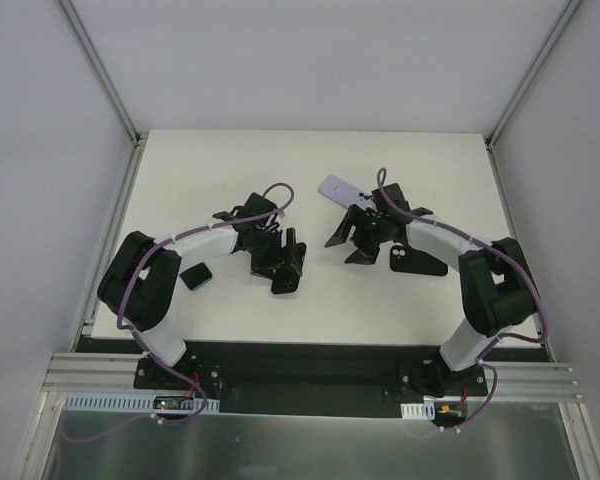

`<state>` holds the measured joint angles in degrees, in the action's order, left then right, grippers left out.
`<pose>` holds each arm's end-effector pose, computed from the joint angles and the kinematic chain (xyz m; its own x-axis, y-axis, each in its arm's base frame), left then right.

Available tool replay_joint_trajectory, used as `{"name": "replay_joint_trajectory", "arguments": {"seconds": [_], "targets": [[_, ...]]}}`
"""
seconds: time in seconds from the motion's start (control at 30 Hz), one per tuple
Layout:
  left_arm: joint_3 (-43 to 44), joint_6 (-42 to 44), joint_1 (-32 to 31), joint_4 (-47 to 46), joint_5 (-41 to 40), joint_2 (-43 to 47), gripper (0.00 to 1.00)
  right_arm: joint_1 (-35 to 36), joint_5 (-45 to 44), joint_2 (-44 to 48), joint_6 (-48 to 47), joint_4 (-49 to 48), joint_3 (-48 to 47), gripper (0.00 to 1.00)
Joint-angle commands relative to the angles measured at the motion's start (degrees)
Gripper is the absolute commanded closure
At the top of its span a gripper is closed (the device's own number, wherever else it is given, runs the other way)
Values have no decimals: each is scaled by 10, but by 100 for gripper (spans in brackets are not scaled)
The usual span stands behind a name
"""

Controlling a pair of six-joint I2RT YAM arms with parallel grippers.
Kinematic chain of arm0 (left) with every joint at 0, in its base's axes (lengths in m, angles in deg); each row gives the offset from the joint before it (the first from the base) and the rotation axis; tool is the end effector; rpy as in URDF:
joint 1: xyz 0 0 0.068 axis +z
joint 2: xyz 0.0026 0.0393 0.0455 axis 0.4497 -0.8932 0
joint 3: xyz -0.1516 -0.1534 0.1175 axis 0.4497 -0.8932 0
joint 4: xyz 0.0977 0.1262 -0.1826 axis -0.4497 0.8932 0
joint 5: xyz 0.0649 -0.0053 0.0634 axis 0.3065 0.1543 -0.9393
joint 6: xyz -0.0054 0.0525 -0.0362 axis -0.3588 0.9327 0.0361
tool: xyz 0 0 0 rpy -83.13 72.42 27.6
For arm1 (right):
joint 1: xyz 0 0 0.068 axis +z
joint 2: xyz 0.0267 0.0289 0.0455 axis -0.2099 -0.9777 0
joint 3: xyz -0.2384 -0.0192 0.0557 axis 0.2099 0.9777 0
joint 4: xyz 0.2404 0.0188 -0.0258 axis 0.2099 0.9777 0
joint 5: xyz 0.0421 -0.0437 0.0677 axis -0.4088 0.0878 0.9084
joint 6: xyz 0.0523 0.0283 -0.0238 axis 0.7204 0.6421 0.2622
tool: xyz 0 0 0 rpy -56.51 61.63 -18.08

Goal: Take the phone out of the phone case
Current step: Adjust the phone.

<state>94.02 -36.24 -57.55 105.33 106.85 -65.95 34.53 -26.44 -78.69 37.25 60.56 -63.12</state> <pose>0.2665 -0.1815 0.1541 -0.9629 -0.0212 -0.2690 0.1422 0.8073 -0.5728 0.2876 0.1411 0.1690 -0.9255 0.1495 -0.3479 -0.1035 0.7838 0.6123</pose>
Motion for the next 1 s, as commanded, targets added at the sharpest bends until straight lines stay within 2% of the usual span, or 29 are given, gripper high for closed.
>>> {"name": "replay_joint_trajectory", "arguments": {"seconds": [0.0,0.13,0.33,0.43,0.47,0.53,0.57,0.63,0.77,0.97], "targets": [[-3,-26,-13,-47,44,23,33,40,71,-55,69,-50,-72,25],[0,-28,-21,-49,46,17,33,68,81,-117,92,-58,-108,28],[2,-28,-24,-49,52,24,33,98,81,-170,105,-58,-143,48],[1,-28,-24,-49,52,33,33,103,81,-175,108,-59,-143,65],[-1,-28,-24,-50,52,35,32,102,81,-176,109,-58,-143,75],[-1,-30,-24,-50,54,45,32,103,81,-171,106,-59,-143,85],[-2,-30,-24,-50,56,49,31,103,83,-170,105,-58,-142,98],[-3,-31,-23,-49,57,66,29,101,83,-163,101,-57,-141,99],[-11,-27,-24,-47,50,111,11,94,61,-135,80,-32,-139,99],[-22,-27,-20,-35,37,176,6,80,53,-76,56,-23,-123,99]]}}
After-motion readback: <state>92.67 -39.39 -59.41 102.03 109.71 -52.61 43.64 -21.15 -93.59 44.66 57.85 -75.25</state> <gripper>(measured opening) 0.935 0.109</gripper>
